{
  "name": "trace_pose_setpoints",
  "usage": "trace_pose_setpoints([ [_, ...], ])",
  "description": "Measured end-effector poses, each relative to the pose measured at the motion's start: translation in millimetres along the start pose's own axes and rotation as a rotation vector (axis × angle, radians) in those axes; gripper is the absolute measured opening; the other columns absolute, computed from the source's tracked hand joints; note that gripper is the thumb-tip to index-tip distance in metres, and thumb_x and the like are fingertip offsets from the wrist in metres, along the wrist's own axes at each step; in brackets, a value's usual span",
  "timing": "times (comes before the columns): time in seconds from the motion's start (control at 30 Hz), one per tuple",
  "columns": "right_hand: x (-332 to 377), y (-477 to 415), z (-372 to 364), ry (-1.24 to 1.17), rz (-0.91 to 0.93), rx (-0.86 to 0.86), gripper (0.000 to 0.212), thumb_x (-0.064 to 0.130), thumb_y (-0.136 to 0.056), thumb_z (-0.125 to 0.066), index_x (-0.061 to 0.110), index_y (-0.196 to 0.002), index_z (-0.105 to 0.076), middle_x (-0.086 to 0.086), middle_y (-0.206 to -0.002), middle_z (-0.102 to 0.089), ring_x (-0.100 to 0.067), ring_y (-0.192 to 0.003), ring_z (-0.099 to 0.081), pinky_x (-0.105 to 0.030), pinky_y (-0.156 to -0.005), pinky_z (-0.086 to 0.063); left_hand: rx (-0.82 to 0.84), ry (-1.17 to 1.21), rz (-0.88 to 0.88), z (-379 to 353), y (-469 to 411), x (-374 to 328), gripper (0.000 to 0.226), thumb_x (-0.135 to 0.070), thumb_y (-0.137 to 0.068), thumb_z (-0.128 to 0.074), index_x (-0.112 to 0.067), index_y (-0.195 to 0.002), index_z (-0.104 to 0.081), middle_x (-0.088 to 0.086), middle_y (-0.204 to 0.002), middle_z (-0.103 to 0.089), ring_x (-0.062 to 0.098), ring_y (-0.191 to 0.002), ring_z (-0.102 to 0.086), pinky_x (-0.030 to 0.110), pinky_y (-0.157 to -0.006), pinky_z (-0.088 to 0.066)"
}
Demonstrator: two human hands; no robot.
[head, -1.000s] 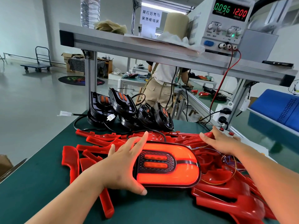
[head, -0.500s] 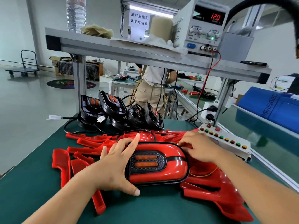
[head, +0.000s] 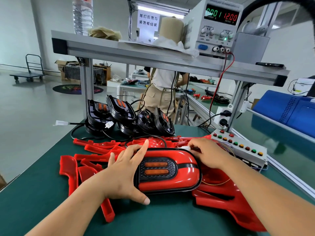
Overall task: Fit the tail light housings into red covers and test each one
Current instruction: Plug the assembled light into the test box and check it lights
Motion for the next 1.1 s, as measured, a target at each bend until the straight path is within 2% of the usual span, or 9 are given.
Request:
trace_pose_setpoints([
  [0.1,4.7,1.9,5.2,0.019,0.063,0.029,0.031,0.035,-0.098,-0.053,0.028,-0.127,-0.058,0.01,-0.128,-0.06,-0.011,-0.118,-0.053,-0.035,-0.102,-0.041,0.002,0.002,-0.005,0.0,0.0,0.2,0.145,-0.077,-0.049,-0.076,-0.057,-0.126,0.046,-0.039,-0.138,0.012,0.009,-0.146,0.005,0.053,-0.113,0.019],
  [0.37,9.2,0.1,2.5,0.181,0.051,0.064,0.031,0.041,-0.102,-0.038,0.018,-0.112,-0.056,0.001,-0.11,-0.06,-0.017,-0.108,-0.053,-0.037,-0.095,-0.042,0.006,-0.002,-0.002,0.0,0.1,0.0,0.145,-0.077,-0.05,-0.076,-0.056,-0.125,0.047,-0.037,-0.139,0.013,0.012,-0.147,0.004,0.054,-0.113,0.019],
  [0.53,8.1,1.8,4.5,0.201,0.097,0.04,0.033,0.045,-0.102,-0.035,0.025,-0.113,-0.059,0.007,-0.111,-0.065,-0.015,-0.107,-0.055,-0.037,-0.094,-0.042,0.001,0.007,-0.003,-0.1,0.7,-0.2,0.145,-0.076,-0.05,-0.076,-0.056,-0.124,0.047,-0.037,-0.14,0.013,0.01,-0.147,0.004,0.054,-0.113,0.02],
  [0.63,5.8,0.8,2.5,0.219,0.102,0.047,0.02,0.029,-0.099,-0.044,0.03,-0.111,-0.06,0.01,-0.107,-0.067,-0.013,-0.104,-0.056,-0.035,-0.094,-0.042,0.001,0.009,-0.004,-0.2,0.8,-0.1,0.145,-0.076,-0.05,-0.076,-0.056,-0.124,0.047,-0.037,-0.14,0.013,0.012,-0.147,0.005,0.053,-0.113,0.02],
  [0.77,5.7,2.8,4.0,0.214,0.089,0.068,0.04,0.008,-0.087,-0.054,0.037,-0.114,-0.062,0.014,-0.11,-0.068,-0.011,-0.108,-0.058,-0.035,-0.097,-0.042,0.004,0.014,-0.004,0.0,0.5,0.1,0.144,-0.076,-0.05,-0.076,-0.057,-0.124,0.047,-0.038,-0.139,0.013,0.014,-0.148,0.005,0.053,-0.113,0.02],
  [0.83,6.5,5.0,6.9,0.173,0.079,0.037,0.041,0.017,-0.092,-0.055,0.04,-0.126,-0.058,0.014,-0.123,-0.065,-0.011,-0.117,-0.055,-0.039,-0.102,-0.04,0.005,0.015,-0.003,0.1,0.0,-0.2,0.145,-0.076,-0.05,-0.076,-0.057,-0.125,0.047,-0.037,-0.14,0.013,0.015,-0.148,0.003,0.052,-0.113,0.02],
  [0.9,5.6,6.8,8.0,0.158,0.042,0.037,0.037,0.047,-0.099,-0.041,0.039,-0.133,-0.052,0.014,-0.135,-0.058,-0.011,-0.126,-0.05,-0.04,-0.107,-0.034,0.003,0.013,-0.004,0.1,-0.5,-0.4,0.145,-0.075,-0.05,-0.076,-0.055,-0.126,0.046,-0.035,-0.142,0.011,0.015,-0.148,0.0,0.052,-0.113,0.02],
  [0.97,4.8,6.7,9.4,0.154,-0.011,0.044,0.05,0.063,-0.093,-0.029,0.04,-0.128,-0.056,0.015,-0.128,-0.057,-0.009,-0.122,-0.05,-0.038,-0.105,-0.03,0.004,0.015,-0.006,0.3,-0.5,-0.5,0.145,-0.074,-0.051,-0.076,-0.055,-0.127,0.046,-0.034,-0.142,0.012,0.014,-0.148,-0.002,0.053,-0.113,0.02],
  [1.1,12.1,-5.6,18.4,-0.007,-0.069,-0.025,0.023,0.044,-0.096,-0.053,0.033,-0.106,-0.07,0.013,-0.101,-0.058,-0.007,-0.097,-0.056,-0.03,-0.089,-0.043,0.013,0.036,-0.004,0.1,0.5,-1.1,0.146,-0.071,-0.052,-0.077,-0.052,-0.13,0.045,-0.036,-0.141,0.015,0.011,-0.148,-0.005,0.053,-0.114,0.02],
])
Point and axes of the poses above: each hand's wrist, its own y-axis away from the middle knuckle, its own z-axis out of the back of the hand, x = y × z, the point moved 1 cm from there along -y, towards the middle knuckle
